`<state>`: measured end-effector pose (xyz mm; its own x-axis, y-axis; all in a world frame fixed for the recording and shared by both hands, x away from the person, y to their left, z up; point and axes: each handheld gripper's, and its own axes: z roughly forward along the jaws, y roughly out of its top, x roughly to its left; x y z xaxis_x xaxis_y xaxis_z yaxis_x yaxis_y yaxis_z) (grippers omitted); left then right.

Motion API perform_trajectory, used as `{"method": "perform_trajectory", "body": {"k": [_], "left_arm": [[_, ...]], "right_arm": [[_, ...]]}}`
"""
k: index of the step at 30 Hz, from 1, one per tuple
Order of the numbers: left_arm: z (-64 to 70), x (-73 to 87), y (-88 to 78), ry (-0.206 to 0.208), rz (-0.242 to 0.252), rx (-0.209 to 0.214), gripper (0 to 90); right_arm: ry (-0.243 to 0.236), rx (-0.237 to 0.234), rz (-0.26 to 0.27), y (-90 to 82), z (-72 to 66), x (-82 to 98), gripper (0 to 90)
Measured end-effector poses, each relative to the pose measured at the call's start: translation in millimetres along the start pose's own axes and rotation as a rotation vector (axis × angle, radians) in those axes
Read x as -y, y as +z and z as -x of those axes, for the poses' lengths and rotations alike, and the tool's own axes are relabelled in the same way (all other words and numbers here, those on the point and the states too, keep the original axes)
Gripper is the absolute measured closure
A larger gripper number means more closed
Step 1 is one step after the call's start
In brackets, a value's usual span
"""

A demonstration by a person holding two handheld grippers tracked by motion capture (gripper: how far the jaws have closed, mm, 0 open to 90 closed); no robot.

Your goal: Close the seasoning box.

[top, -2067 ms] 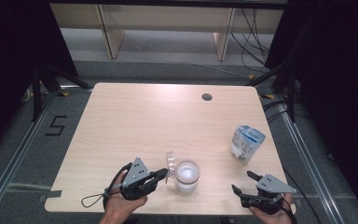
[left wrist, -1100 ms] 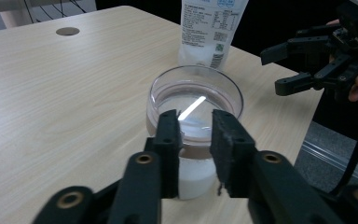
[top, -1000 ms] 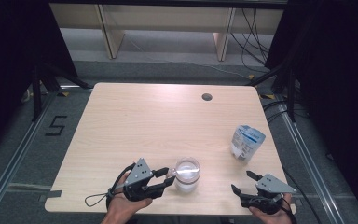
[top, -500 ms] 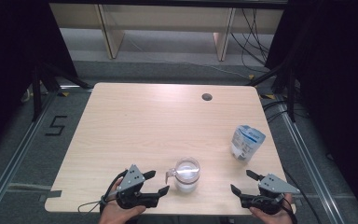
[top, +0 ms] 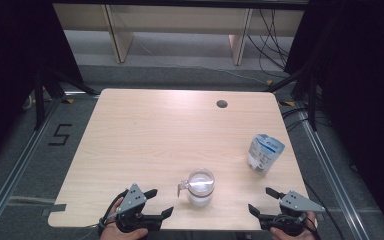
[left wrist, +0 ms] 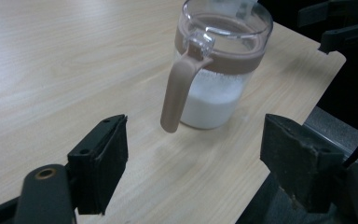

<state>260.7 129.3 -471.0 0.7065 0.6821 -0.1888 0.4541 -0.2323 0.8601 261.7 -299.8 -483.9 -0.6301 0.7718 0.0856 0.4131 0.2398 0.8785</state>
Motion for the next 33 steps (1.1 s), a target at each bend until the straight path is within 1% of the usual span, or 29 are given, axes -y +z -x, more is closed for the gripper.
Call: {"method": "perform_trajectory", "body": {"k": [1,2,3,5,6,7,8,9,10,11,12,13,14,15,16,18,20,21,22,23,24,25,26,27,28,29,30,31,33], "left_arm": [[-1.0,1.1,0.0,0.003,-0.003,0.009,22.0],[-1.2,2.1,0.0,0.006,0.000,0.003,21.7],[-0.3,3.2,-0.3,-0.006,0.000,0.003,21.2],[-1.1,5.4,-1.8,0.008,-0.006,-0.002,20.4],[-0.5,7.2,-1.7,-0.001,-0.004,-0.008,20.1],[-0.5,8.8,-2.5,0.008,-0.016,-0.014,19.8],[-0.2,10.5,-2.2,0.008,-0.017,-0.015,19.6],[-0.5,12.1,-2.1,0.006,-0.022,-0.018,19.3],[-0.7,13.3,-2.2,0.001,-0.027,-0.015,18.9],[-0.9,14.3,-2.2,0.001,-0.033,-0.022,18.7],[-1.1,15.7,-1.8,-0.005,-0.038,-0.016,18.5],[-1.5,16.7,-1.8,0.002,-0.051,-0.017,18.2],[-1.3,18.2,-0.5,0.000,-0.050,-0.012,17.8],[-0.7,18.7,-0.5,0.007,-0.061,-0.019,17.4],[-0.4,19.2,-0.2,0.015,-0.062,-0.022,17.2],[-0.2,19.7,-0.3,0.023,-0.072,-0.022,16.7],[-0.6,20.6,0.6,0.023,-0.077,-0.016,16.5],[-0.2,21.0,0.8,0.022,-0.075,-0.014,16.5],[0.3,21.1,0.6,0.023,-0.079,-0.023,16.4],[0.0,21.3,0.5,0.028,-0.085,-0.021,16.1],[0.2,22.0,1.0,0.024,-0.085,-0.014,15.8],[0.8,22.8,1.6,0.024,-0.080,-0.010,15.7],[-0.4,23.4,1.0,0.048,-0.100,-0.013,15.5],[1.4,24.0,1.6,0.040,-0.094,-0.009,15.5],[2.5,24.9,2.6,0.035,-0.085,-0.006,15.5],[1.2,24.5,1.2,0.061,-0.111,-0.018,15.5],[2.1,25.3,2.5,0.050,-0.097,-0.006,15.5],[2.6,25.1,2.3,0.051,-0.104,-0.007,15.5],[2.6,25.6,2.7,0.054,-0.107,-0.006,15.5]], "right_arm": [[0.021,0.002,-0.009,-0.9,-2.2,0.9,15.8],[-0.014,-0.004,-0.013,-0.1,-0.3,1.2,15.8],[-0.005,0.002,-0.019,-0.7,-1.8,2.0,15.8],[-0.007,0.000,-0.027,-0.6,-2.8,3.3,15.8],[0.010,-0.001,-0.053,-1.9,-4.5,3.8,15.9],[0.013,-0.003,-0.054,-1.2,-5.2,4.9,15.8],[-0.014,-0.007,-0.051,-0.8,-3.9,5.1,15.8],[0.007,-0.002,-0.070,-3.0,-6.4,5.5,15.8],[0.019,-0.005,-0.069,-2.7,-7.4,6.1,15.9],[0.016,-0.005,-0.068,-2.8,-7.3,6.6,15.9],[-0.003,-0.009,-0.067,-2.5,-5.8,6.9,15.9],[-0.031,0.002,-0.063,-3.0,-4.4,7.2,15.9],[-0.009,-0.011,-0.073,-2.9,-6.0,7.6,15.9],[0.018,-0.006,-0.082,-3.9,-8.3,8.1,15.9],[0.023,-0.007,-0.084,-4.1,-8.9,8.4,15.9],[0.008,-0.004,-0.086,-3.8,-8.7,9.1,15.9],[-0.036,-0.005,-0.078,-2.8,-6.1,9.3,15.9],[-0.030,-0.003,-0.092,-3.6,-6.7,9.3,15.9],[-0.019,-0.013,-0.098,-2.6,-7.4,10.0,15.9],[-0.032,0.003,-0.090,-2.9,-6.8,10.3,15.9],[-0.029,0.000,-0.099,-2.9,-6.8,10.6,15.9],[0.005,-0.003,-0.116,-3.2,-9.4,11.3,15.9],[-0.002,-0.002,-0.118,-3.0,-9.1,11.6,15.9],[0.004,-0.005,-0.123,-3.2,-9.8,12.0,15.9],[-0.009,-0.002,-0.123,-3.6,-9.2,12.0,15.9],[0.014,-0.006,-0.136,-4.5,-11.0,12.3,15.9],[-0.008,-0.007,-0.121,-3.3,-9.3,12.7,15.9],[-0.029,-0.008,-0.117,-2.3,-8.1,12.9,15.9],[-0.029,-0.010,-0.125,-2.6,-8.3,13.4,15.9]]}}
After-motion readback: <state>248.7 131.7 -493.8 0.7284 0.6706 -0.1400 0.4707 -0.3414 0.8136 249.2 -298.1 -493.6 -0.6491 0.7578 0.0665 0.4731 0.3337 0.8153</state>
